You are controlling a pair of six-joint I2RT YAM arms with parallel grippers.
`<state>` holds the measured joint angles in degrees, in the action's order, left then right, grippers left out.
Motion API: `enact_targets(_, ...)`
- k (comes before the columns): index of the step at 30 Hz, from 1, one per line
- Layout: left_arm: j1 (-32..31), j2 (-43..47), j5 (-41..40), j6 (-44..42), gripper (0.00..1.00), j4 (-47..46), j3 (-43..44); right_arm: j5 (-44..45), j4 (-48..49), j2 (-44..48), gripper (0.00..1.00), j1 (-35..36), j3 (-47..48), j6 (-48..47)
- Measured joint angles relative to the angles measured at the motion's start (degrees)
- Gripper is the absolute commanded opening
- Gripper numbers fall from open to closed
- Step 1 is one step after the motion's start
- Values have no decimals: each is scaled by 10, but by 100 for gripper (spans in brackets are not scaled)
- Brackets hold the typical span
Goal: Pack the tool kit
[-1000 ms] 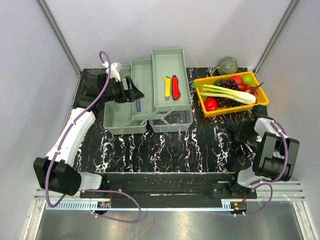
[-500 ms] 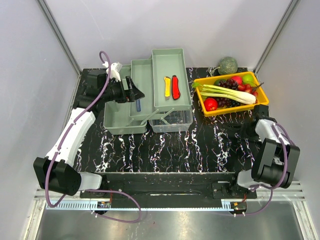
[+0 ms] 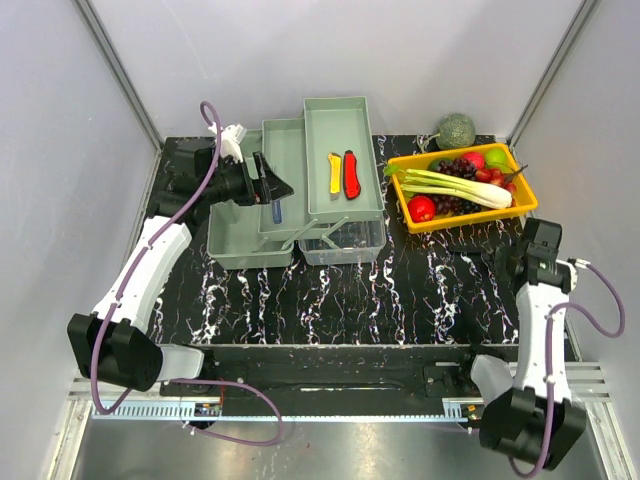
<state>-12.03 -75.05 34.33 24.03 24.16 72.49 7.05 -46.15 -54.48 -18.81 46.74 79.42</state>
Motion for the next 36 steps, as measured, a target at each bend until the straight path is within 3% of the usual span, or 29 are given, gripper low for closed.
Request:
enact_targets(7, 0, 1, 34, 18, 88, -12, 0, -26, -20, 105, 0, 0, 52, -56)
enact_targets(15, -22, 49, 50, 50, 88, -30, -9, -129, -17, 162, 0, 0, 61, -81)
enact_targets(18, -33, 69, 53, 57, 89, -35, -11, -142, -18, 157, 30, 0, 44, -108)
enact_targets(20, -35, 83, 54, 58, 89, -42, -19, -140, -22, 138, 65, 0, 35, -143)
enact_targets(22, -35, 94, 54, 59, 89, -45, -30, -130, -22, 104, 79, 0, 28, -185)
enact_targets(24, -35, 100, 54, 59, 89, -46, -41, -118, -17, 67, 84, 0, 16, -227)
enact_targets(36, -52, 111, 48, 58, 89, -43, -103, -76, 33, -34, 79, 22, -89, -324)
